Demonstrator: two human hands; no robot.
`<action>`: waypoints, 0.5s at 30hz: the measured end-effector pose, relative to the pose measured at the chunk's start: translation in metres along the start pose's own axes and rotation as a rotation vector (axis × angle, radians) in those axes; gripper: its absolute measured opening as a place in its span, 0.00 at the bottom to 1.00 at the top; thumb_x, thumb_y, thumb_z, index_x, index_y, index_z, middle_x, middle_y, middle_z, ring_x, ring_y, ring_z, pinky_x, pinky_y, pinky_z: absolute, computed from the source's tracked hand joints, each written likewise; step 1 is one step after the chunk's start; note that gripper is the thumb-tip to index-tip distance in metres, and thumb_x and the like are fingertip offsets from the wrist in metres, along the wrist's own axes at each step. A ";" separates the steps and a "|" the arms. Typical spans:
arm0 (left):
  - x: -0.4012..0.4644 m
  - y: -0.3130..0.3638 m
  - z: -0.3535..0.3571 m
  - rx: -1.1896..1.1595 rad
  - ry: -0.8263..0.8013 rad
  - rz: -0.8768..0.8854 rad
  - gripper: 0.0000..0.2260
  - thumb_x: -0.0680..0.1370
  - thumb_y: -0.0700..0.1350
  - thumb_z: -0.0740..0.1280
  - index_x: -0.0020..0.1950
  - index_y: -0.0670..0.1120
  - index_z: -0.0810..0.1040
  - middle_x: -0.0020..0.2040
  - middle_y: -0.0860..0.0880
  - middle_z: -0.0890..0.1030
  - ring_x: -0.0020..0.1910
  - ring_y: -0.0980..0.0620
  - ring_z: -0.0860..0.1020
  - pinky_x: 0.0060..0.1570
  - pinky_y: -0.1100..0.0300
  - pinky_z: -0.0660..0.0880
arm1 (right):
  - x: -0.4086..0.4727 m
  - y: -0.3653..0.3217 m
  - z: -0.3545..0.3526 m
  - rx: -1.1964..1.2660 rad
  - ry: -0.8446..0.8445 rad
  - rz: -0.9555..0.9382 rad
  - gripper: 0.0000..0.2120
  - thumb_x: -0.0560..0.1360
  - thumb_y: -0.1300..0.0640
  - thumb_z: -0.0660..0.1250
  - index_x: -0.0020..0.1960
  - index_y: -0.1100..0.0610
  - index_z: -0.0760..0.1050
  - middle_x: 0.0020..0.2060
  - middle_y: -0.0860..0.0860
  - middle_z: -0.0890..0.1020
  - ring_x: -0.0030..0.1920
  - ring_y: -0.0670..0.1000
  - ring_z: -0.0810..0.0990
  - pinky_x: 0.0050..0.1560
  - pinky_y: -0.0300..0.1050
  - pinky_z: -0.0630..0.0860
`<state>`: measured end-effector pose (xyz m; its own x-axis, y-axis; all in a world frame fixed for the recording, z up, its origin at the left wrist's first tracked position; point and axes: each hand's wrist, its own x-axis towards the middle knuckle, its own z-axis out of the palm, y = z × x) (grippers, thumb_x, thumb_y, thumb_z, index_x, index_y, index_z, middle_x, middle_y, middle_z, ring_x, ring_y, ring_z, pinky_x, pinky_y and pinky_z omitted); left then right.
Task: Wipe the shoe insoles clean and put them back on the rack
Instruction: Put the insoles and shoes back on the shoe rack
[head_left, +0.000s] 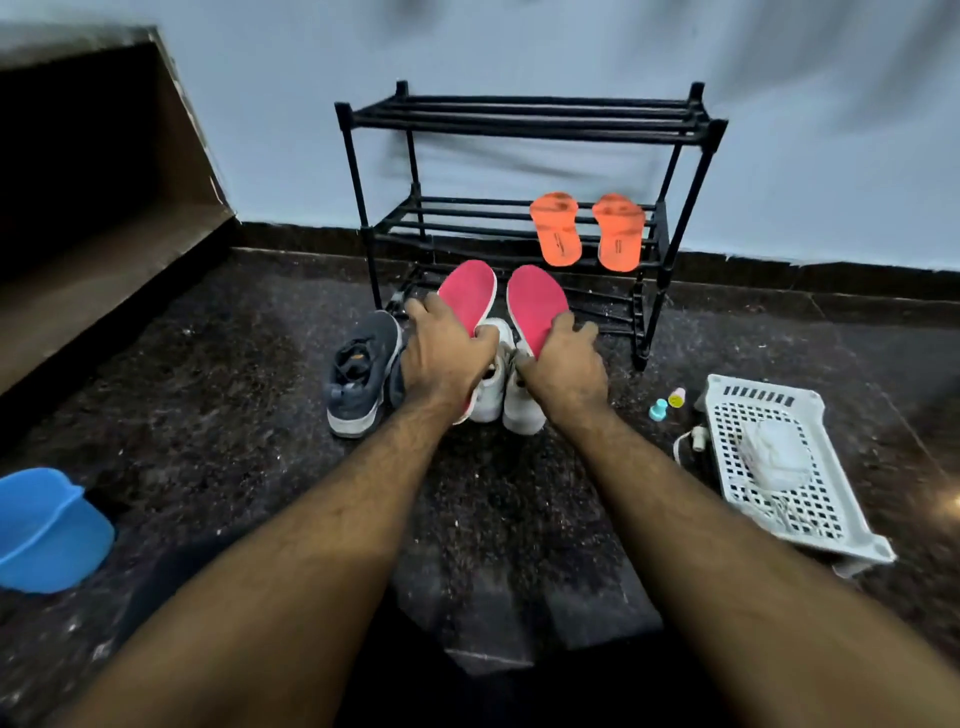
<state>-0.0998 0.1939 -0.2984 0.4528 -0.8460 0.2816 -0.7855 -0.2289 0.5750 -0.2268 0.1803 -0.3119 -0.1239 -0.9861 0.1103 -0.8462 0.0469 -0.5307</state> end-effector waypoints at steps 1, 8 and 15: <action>0.011 0.003 -0.001 -0.001 0.009 0.011 0.27 0.73 0.56 0.66 0.64 0.39 0.68 0.60 0.41 0.70 0.53 0.35 0.78 0.42 0.49 0.70 | 0.010 -0.005 -0.004 -0.003 0.010 -0.011 0.29 0.74 0.49 0.71 0.69 0.60 0.63 0.61 0.60 0.68 0.56 0.67 0.79 0.51 0.57 0.76; 0.105 0.015 0.010 0.017 0.028 0.011 0.29 0.72 0.56 0.68 0.65 0.38 0.70 0.60 0.40 0.70 0.59 0.36 0.76 0.50 0.45 0.75 | 0.093 -0.043 -0.015 0.006 0.036 -0.077 0.35 0.73 0.54 0.73 0.72 0.63 0.60 0.63 0.62 0.68 0.57 0.67 0.78 0.53 0.55 0.77; 0.205 0.025 0.042 0.040 0.022 0.050 0.32 0.73 0.56 0.68 0.69 0.37 0.68 0.62 0.40 0.69 0.59 0.37 0.75 0.52 0.45 0.76 | 0.193 -0.081 0.004 0.020 0.063 -0.117 0.35 0.73 0.56 0.73 0.72 0.64 0.58 0.65 0.64 0.69 0.60 0.65 0.78 0.53 0.51 0.76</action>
<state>-0.0442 -0.0052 -0.2589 0.4211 -0.8463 0.3261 -0.8233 -0.2059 0.5289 -0.1800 -0.0144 -0.2506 -0.0574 -0.9728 0.2244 -0.8464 -0.0718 -0.5276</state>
